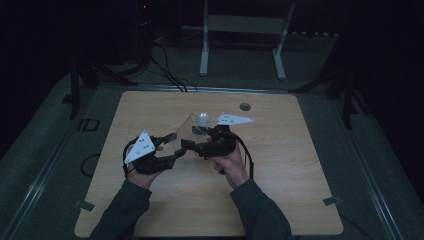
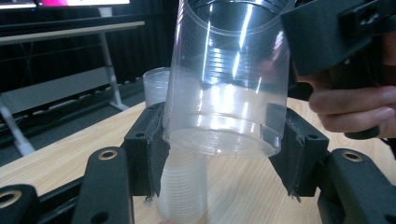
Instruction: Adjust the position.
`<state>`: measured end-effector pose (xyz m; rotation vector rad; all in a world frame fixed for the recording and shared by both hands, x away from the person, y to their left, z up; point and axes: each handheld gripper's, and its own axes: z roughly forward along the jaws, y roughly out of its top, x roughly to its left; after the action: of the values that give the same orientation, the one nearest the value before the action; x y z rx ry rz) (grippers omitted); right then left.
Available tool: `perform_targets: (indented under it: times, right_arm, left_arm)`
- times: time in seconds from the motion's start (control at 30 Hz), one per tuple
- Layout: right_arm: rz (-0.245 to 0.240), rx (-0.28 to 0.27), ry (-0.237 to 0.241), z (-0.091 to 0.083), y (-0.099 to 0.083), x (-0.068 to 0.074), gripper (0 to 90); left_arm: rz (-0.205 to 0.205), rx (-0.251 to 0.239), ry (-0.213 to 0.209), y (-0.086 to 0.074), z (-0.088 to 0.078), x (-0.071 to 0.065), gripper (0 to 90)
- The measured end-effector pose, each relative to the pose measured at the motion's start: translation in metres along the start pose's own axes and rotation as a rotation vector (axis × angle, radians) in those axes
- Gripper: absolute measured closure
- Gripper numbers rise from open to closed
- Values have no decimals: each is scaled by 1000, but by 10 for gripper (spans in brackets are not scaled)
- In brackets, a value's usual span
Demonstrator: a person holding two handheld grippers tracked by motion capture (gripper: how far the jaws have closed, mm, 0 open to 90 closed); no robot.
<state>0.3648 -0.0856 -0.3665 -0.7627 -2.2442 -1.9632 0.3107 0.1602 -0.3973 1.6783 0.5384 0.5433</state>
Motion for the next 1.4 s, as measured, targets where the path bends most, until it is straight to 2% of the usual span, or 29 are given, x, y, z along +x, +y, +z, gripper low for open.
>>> perform_targets:
  times: [0.1,0.33,0.47,0.6,0.73,1.0,1.4]
  right_arm:
    - [5,-1,5,1,0,0,208]
    - [9,-12,5,0,-1,-1,303]
    - [1,-16,2,-1,-1,0,317]
    - [-7,-14,-5,-1,-1,0,322]
    - [-30,-2,-30,-2,-1,1,322]
    - [-70,29,-86,-4,1,3,322]
    - [-189,105,-165,-2,3,14,322]
  left_arm:
    - [8,5,-7,0,1,-1,416]
    - [24,21,-12,0,2,-2,411]
    - [25,27,-16,0,3,-2,401]
    - [26,51,-25,2,4,-4,352]
    - [32,72,-31,3,5,-5,289]
    - [30,104,-16,3,7,-3,258]
    - [26,134,-17,3,8,-3,245]
